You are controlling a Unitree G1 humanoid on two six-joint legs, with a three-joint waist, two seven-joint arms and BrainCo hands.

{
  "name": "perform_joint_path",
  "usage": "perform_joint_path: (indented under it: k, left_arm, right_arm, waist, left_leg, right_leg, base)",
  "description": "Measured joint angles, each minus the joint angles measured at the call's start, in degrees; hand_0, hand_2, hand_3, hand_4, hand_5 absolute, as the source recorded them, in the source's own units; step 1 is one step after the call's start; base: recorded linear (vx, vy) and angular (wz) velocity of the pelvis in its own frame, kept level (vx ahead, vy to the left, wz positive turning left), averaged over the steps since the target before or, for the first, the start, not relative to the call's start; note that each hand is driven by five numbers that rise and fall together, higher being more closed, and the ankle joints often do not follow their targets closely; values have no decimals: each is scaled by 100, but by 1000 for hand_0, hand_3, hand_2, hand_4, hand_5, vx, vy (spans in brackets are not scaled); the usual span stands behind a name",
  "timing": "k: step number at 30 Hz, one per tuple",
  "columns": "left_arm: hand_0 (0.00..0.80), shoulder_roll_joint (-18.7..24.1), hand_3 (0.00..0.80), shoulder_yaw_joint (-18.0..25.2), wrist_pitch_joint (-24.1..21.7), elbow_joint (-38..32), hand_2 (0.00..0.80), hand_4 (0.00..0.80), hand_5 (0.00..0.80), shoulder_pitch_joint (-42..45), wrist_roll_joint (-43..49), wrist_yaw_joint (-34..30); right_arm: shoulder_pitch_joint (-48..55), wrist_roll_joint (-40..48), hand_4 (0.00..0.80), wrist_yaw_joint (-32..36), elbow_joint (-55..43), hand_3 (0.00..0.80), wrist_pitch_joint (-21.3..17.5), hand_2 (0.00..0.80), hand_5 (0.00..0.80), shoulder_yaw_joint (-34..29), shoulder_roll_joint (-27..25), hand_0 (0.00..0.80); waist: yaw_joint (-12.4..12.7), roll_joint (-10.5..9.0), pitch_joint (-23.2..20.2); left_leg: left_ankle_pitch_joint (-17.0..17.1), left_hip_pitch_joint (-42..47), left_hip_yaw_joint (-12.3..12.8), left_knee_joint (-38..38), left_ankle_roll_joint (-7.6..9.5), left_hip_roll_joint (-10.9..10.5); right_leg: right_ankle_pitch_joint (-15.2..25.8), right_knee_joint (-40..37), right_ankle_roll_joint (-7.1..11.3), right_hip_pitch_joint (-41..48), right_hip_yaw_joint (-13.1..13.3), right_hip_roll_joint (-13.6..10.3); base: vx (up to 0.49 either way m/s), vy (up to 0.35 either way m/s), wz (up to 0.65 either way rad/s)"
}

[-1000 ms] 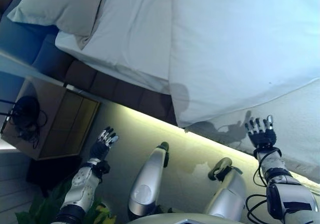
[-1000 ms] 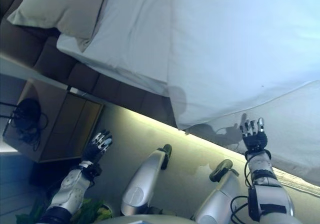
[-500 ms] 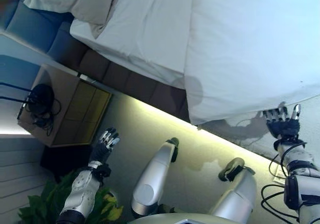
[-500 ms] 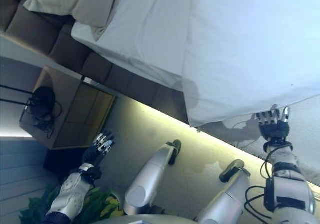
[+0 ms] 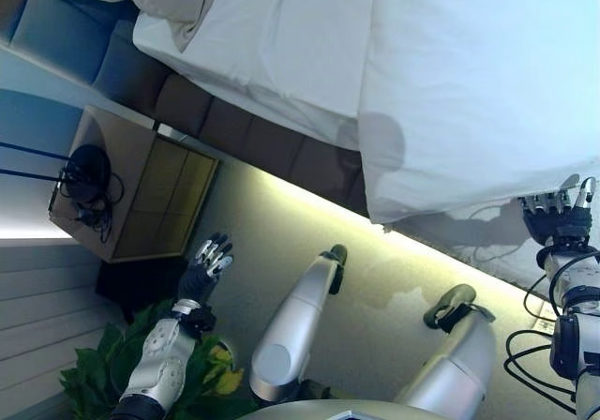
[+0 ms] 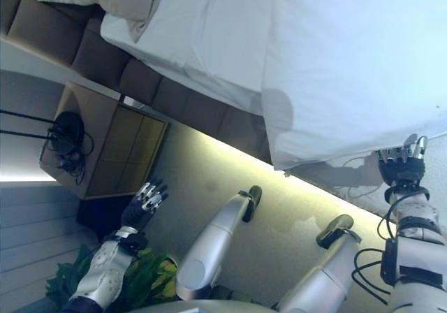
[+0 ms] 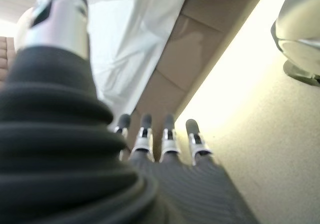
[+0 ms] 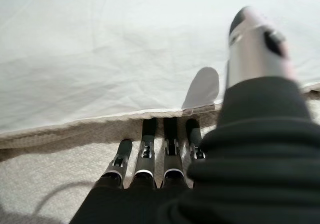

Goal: Make the bed neatly

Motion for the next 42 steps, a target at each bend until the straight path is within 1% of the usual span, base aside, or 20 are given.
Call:
perform_joint_path:
  k: [5, 10, 13, 15, 18, 19, 22, 24, 25, 26, 27, 29, 30, 32, 34, 37, 38, 39, 41, 42]
  left_arm:
    - [0, 0, 0, -9, -1, 0, 0, 0, 0, 10, -218, 48]
    - [0, 0, 0, -9, 1, 0, 0, 0, 0, 48, -322, 45]
    - [0, 1, 0, -8, 6, -2, 0, 0, 0, 153, -320, 38]
    - [0, 1, 0, -6, 9, -1, 0, 0, 0, 218, -320, 31]
    - [0, 2, 0, -5, 18, 2, 0, 0, 0, 239, -320, 23]
    - [0, 2, 0, -3, 20, -11, 0, 0, 0, 236, -319, 26]
    - [0, 2, 0, 3, 44, -62, 0, 0, 0, 223, -318, 49]
    - [0, 9, 0, 21, 60, -70, 0, 0, 0, 224, -318, 60]
    - [0, 10, 0, 37, 108, -68, 0, 0, 0, 222, -318, 68]
    - [0, 0, 0, 63, 177, -69, 0, 0, 0, 211, -317, 73]
    - [0, 2, 0, 92, 211, -58, 0, 0, 0, 210, -316, 72]
    - [0, -7, 0, 262, 372, -71, 0, 0, 0, 217, -301, 71]
    - [0, -8, 0, 325, 447, -69, 0, 0, 0, 202, -274, 70]
    - [0, 2, 0, 505, 579, -61, 0, 0, 0, 281, -82, 74]
    - [0, -49, 0, 538, 721, 2, 0, 0, 0, 277, 77, 85]
    - [0, -163, 0, 527, 983, 154, 0, 0, 0, 309, 325, 113]
    - [0, -180, 0, 525, 1027, 165, 0, 0, 0, 305, 361, 116]
    - [0, -224, 0, 515, 1103, 200, 0, 0, 0, 307, 412, 110]
    - [0, -311, 0, 508, 1176, 214, 0, 0, 0, 314, 521, 103]
    - [0, -336, 0, 507, 1189, 215, 0, 0, 0, 322, 579, 92]
  right_arm:
    - [-216, -250, 800, 17, 0, 800, 118, 800, 800, 52, -17, 800]
    - [-305, -388, 800, 46, 13, 800, 215, 800, 800, 115, -23, 800]
    - [-302, -434, 800, 52, 20, 800, 335, 800, 800, 125, -14, 800]
    - [-291, -434, 800, 52, 66, 800, 356, 800, 800, 124, 28, 800]
    - [-247, -484, 800, 52, 136, 800, 327, 800, 800, 124, 105, 800]
    - [-197, -609, 800, 51, 134, 800, 218, 800, 800, 122, 150, 800]
    - [-4, -1063, 800, 48, 147, 800, -177, 800, 800, 134, 373, 800]
    - [82, -1390, 800, 49, 144, 800, -439, 800, 800, 203, 557, 800]
    - [88, -1608, 800, 41, 114, 800, -641, 800, 800, 348, 688, 800]
    - [104, -1763, 800, 34, 40, 800, -755, 800, 800, 455, 801, 800]
    - [145, -1876, 800, 5, -62, 800, -851, 800, 800, 578, 925, 800]
    - [249, -2009, 800, -166, -507, 800, -963, 800, 800, 745, 1216, 800]
    - [339, -2006, 800, -261, -729, 800, -971, 800, 800, 788, 1331, 800]
    - [493, -2008, 800, -463, -1099, 800, -967, 800, 800, 896, 1683, 800]
    - [556, -2115, 800, -723, -1285, 800, -931, 800, 800, 1131, 1933, 800]
    - [568, -2482, 800, -1166, -1457, 800, -802, 800, 800, 1572, 2372, 800]
    - [568, -2531, 800, -1211, -1485, 800, -770, 800, 800, 1662, 2404, 800]
    - [576, -2727, 800, -1310, -1535, 800, -666, 800, 800, 1835, 2502, 800]
    - [579, -2891, 800, -1439, -1601, 800, -553, 800, 800, 2094, 2558, 800]
    - [580, -2962, 800, -1481, -1609, 800, -502, 800, 800, 2194, 2565, 800]
  waist:
    - [16, 0, 1]
    - [153, 2, 3]
    - [151, 1, 1]
    - [161, -4, -2]
    - [180, -21, -17]
    - [190, -22, -22]
    - [202, -72, -88]
    - [267, -151, -251]
    - [296, -188, -341]
    - [299, -197, -392]
    - [329, -233, -481]
    - [384, -288, -577]
    - [450, -293, -612]
    - [514, -388, -779]
    - [609, -436, -906]
    - [628, -561, -1055]
    - [639, -580, -1078]
    - [760, -672, -1188]
    - [850, -695, -1231]
    - [917, -702, -1235]
  left_leg:
    - [5, 30, 3, 7, 1, 3]
    - [11, 369, -5, -116, 9, -2]
    - [49, 616, -49, -300, 19, 9]
    - [116, 782, -71, -475, 14, 34]
    - [246, 1030, -74, -795, 19, 52]
    - [303, 1139, -87, -941, 20, 61]
    - [481, 1528, -148, -1412, -3, 57]
    - [620, 1737, -200, -1719, -24, 13]
    - [689, 1865, -226, -1896, -32, 13]
    - [734, 2012, -253, -2054, -41, 35]
    - [781, 2111, -279, -2166, -45, 17]
    - [880, 2375, -350, -2411, -53, 14]
    - [904, 2519, -396, -2521, -58, 6]
    - [920, 2721, -489, -2652, -55, -3]
    - [930, 2844, -569, -2749, -44, -30]
    - [945, 3172, -709, -2967, -30, -52]
    - [951, 3226, -720, -2998, -28, -47]
    - [989, 3353, -735, -3146, -24, -41]
    - [1037, 3507, -853, -3269, -7, -89]
    - [1043, 3576, -873, -3307, 0, -102]
  right_leg:
    - [4, 15, -2, 29, 4, -1]
    - [2, -76, 10, 366, -31, -6]
    - [7, -275, 41, 667, -140, 3]
    - [88, -481, 72, 868, -202, 57]
    - [235, -804, 71, 1134, -261, 114]
    - [286, -952, 73, 1259, -314, 139]
    - [385, -1325, 89, 1710, -516, 176]
    - [446, -1519, 87, 1922, -651, 186]
    - [456, -1624, 95, 2052, -703, 204]
    - [453, -1703, 102, 2234, -798, 194]
    - [447, -1782, 114, 2347, -817, 215]
    - [408, -1880, 144, 2649, -935, 191]
    - [391, -1945, 143, 2813, -994, 191]
    - [313, -2029, 171, 3051, -1070, 171]
    - [290, -2133, 193, 3260, -1125, 178]
    - [271, -2408, 284, 3749, -1139, 247]
    - [273, -2460, 294, 3814, -1139, 266]
    - [286, -2614, 326, 3962, -1155, 285]
    - [307, -2786, 376, 4276, -1283, 301]
    - [305, -2856, 407, 4386, -1318, 298]
  base:
    - [25, 20, 0]
    - [70, -13, 0]
    - [75, -53, 3]
    - [54, -48, 0]
    - [25, -44, -2]
    - [26, -46, 1]
    - [28, -26, 11]
    - [-13, 28, 16]
    - [24, 30, 19]
    - [133, 16, 25]
    - [123, 23, 28]
    - [162, 30, 29]
    - [183, 36, 27]
    - [171, 48, 26]
    - [207, 43, 24]
    - [189, 44, 21]
    - [176, 52, 22]
    - [158, 51, 20]
    - [137, 52, 30]
    - [107, 40, 35]
